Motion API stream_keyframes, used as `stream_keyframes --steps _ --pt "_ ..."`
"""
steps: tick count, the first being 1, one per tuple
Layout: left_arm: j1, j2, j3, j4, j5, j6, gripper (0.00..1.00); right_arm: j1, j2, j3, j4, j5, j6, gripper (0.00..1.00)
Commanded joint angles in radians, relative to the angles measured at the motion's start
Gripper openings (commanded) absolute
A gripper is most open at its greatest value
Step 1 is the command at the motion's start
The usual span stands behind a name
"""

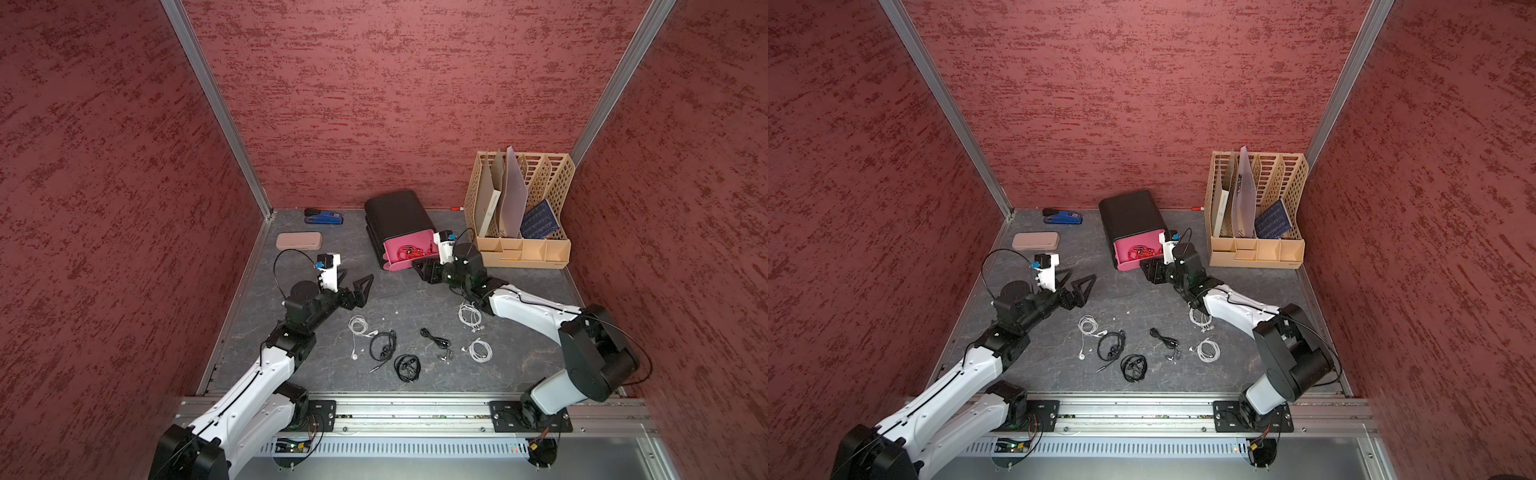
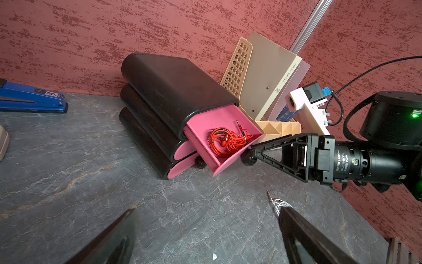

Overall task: Place the wired earphones into the drawer by color
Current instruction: Close the drawer in the storage box.

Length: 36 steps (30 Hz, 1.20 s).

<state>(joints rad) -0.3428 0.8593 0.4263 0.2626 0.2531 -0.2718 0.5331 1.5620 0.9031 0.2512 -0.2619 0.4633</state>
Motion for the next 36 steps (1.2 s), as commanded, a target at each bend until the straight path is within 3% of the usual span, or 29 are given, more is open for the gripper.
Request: stream_keyframes --steps 1,36 --pt "0.005 -0.014 -0.008 0.024 -0.005 0.02 1.0 0.004 0.017 0.044 0.011 0.018 -0.018 0.54" --pt "0.005 -0.022 -0.012 0.027 -0.005 0.02 1.0 -0.005 0.212 0.292 -0.013 0.023 -0.061 0.55"
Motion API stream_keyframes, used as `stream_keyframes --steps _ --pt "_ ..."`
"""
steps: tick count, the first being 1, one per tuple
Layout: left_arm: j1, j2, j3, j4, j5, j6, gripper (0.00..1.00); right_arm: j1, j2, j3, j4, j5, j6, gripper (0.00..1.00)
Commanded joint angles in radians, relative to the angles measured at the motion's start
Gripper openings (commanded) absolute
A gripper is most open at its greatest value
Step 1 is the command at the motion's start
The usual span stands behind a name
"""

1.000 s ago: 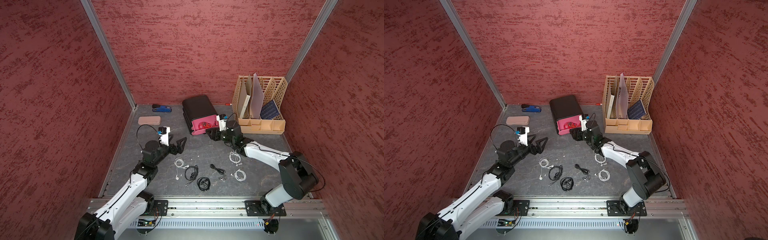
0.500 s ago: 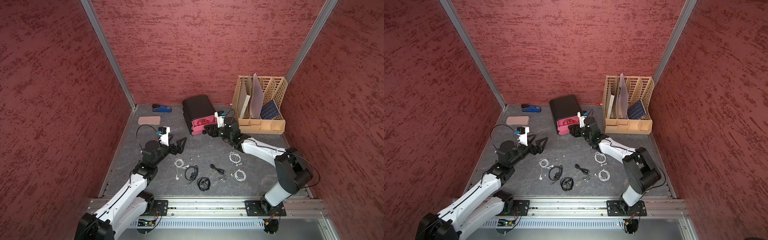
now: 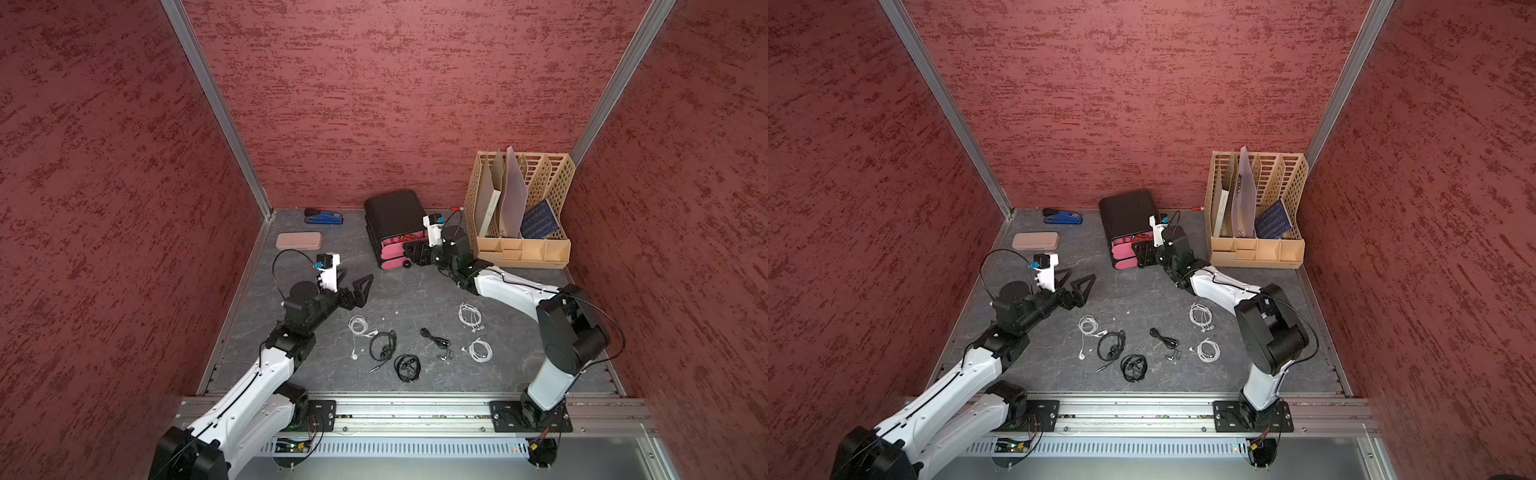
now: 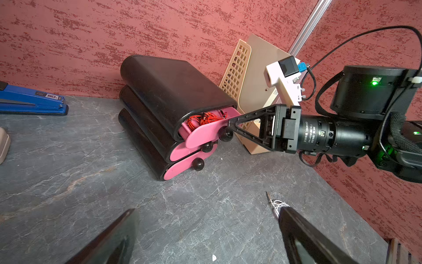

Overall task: Place the wired earphones into the drawer by color
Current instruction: Close the drawer in the storage box.

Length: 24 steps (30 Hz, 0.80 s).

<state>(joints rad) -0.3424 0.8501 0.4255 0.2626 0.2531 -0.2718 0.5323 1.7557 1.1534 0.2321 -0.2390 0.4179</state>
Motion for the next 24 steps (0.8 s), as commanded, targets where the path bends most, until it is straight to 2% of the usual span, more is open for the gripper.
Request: stream_keyframes --steps 1,24 --pt "0.005 -0.014 -0.013 0.029 -0.006 0.021 1.0 -0.003 0.026 0.046 0.008 0.0 -0.016 0.55" --pt "0.005 -0.017 -0.017 0.03 -0.012 0.021 1.0 -0.031 0.093 0.129 0.014 -0.002 -0.024 0.56"
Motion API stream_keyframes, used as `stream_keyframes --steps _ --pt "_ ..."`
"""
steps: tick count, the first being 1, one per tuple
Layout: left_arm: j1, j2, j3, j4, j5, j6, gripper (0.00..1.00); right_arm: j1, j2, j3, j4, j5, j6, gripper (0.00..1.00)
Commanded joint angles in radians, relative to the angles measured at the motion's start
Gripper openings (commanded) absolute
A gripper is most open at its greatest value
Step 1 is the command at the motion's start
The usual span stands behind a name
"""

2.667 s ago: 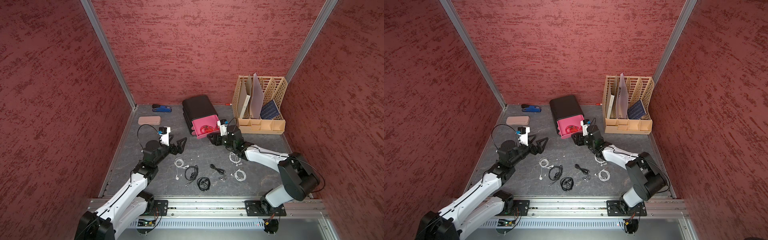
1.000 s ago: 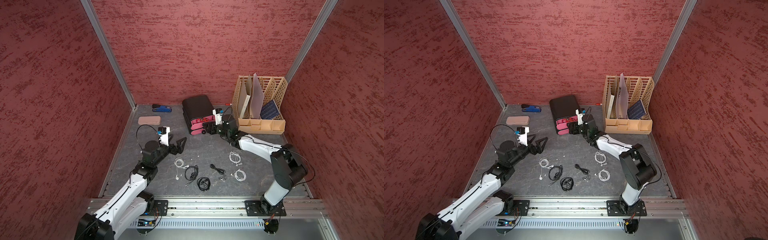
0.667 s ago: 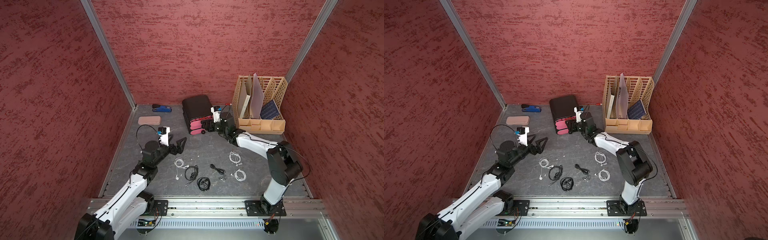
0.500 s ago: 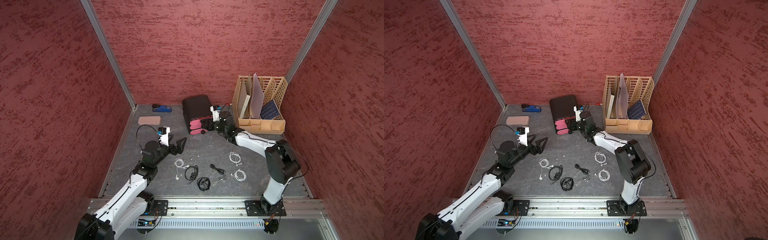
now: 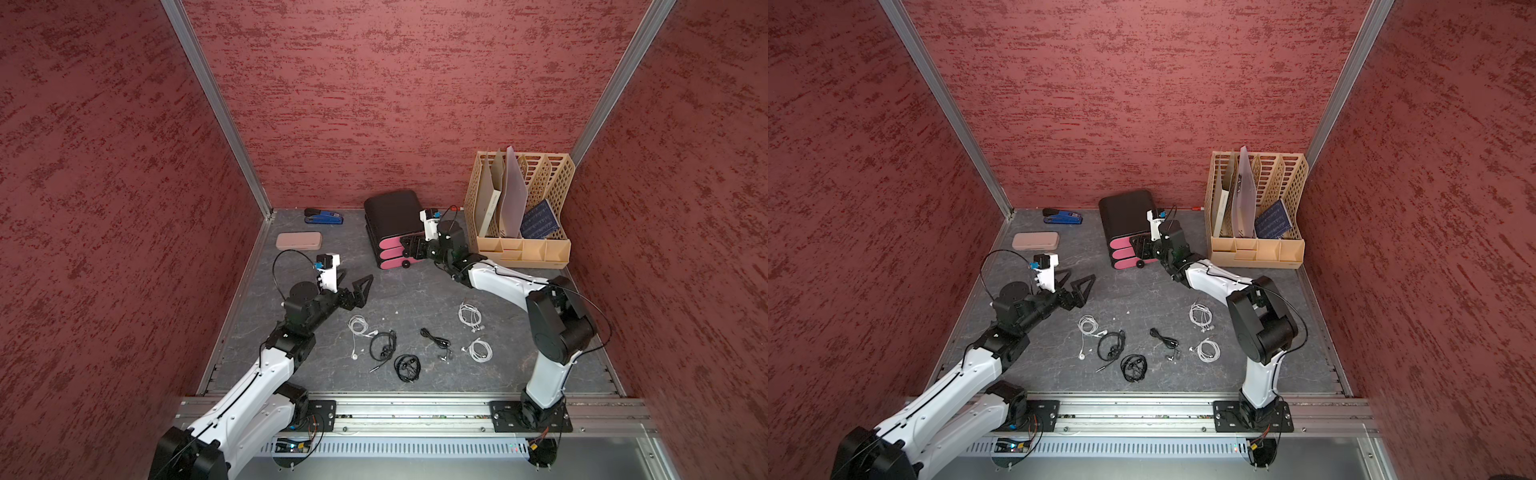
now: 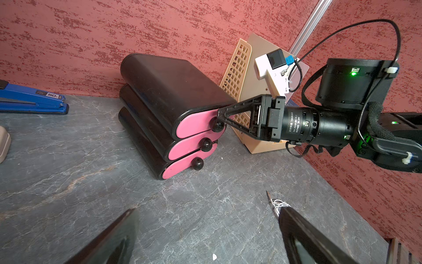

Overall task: Place the wired earphones into the drawer by color
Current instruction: Close the drawer in the storage box.

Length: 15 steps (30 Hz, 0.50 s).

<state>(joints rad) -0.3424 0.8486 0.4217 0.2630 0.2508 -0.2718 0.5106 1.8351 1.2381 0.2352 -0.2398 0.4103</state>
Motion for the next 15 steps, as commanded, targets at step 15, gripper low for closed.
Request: stream_keyframes --steps 15 --pt "0.005 -0.014 -0.016 0.031 -0.01 0.021 1.0 -0.015 -0.057 -0.013 -0.01 0.008 -0.024 0.57"
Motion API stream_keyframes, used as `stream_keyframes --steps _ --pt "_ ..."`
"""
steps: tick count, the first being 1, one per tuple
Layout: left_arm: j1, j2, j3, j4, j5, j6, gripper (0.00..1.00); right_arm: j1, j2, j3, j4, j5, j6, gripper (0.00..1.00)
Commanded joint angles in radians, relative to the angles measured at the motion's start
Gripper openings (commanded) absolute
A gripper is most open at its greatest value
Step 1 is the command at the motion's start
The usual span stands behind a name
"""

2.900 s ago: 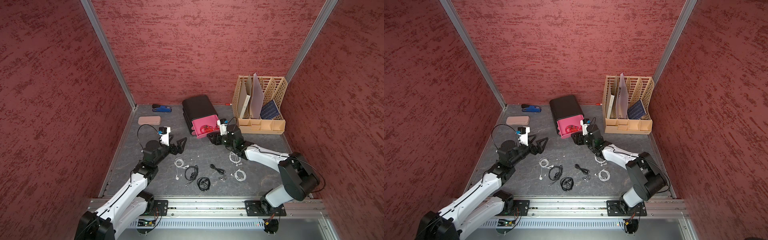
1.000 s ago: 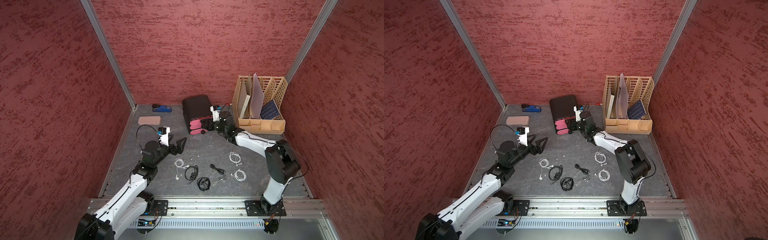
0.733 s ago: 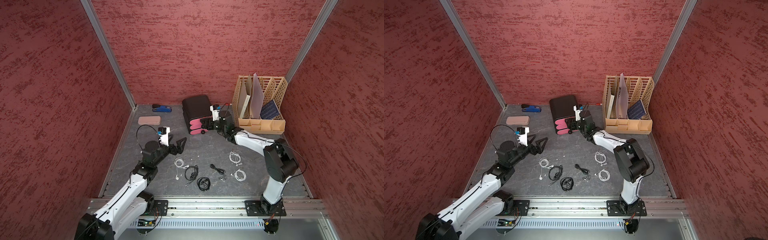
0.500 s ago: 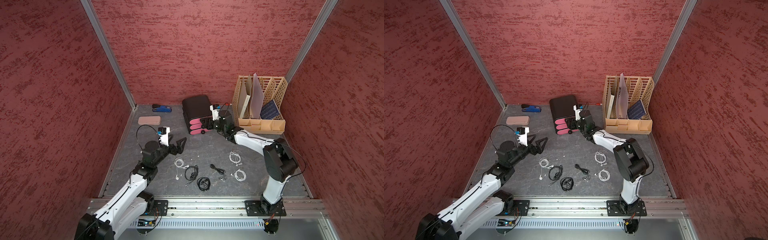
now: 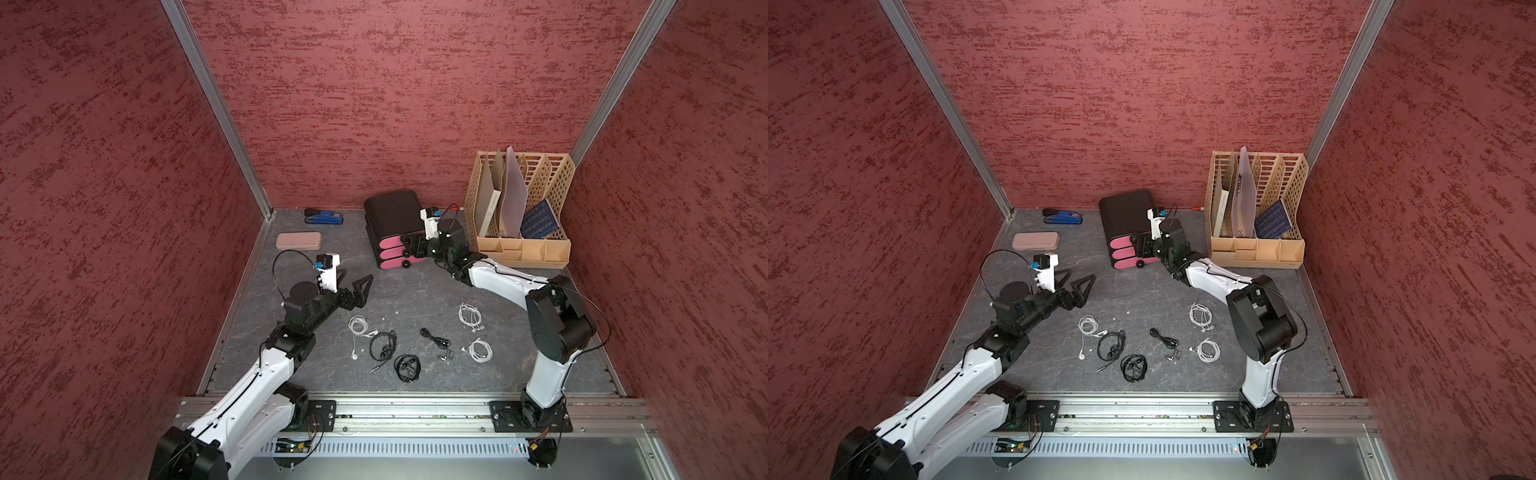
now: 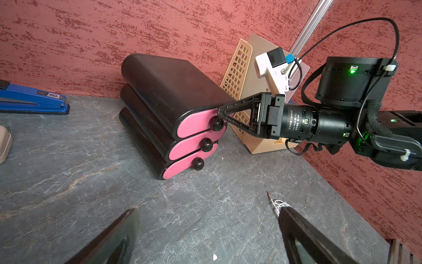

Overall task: Place the wired earphones into the drawer by color
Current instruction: Close the drawer in the storage box, then open the drawer in the storage box.

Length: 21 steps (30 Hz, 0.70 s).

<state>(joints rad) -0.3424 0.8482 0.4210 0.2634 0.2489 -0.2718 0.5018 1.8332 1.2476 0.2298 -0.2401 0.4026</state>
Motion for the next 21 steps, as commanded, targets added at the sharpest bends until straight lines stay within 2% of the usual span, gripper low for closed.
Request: stream_keyframes --steps 1,11,21 --pt "0.005 -0.014 -0.015 0.03 -0.009 0.02 1.0 -0.006 -0.066 -0.034 -0.004 0.012 -0.015 0.58" --pt "0.005 -0.017 -0.018 0.035 -0.007 0.018 1.0 -0.006 -0.113 -0.155 0.013 0.029 0.012 0.59" --pt "0.005 -0.018 -0.021 0.036 -0.012 0.017 1.0 -0.006 -0.02 -0.186 0.089 0.028 0.092 0.58"
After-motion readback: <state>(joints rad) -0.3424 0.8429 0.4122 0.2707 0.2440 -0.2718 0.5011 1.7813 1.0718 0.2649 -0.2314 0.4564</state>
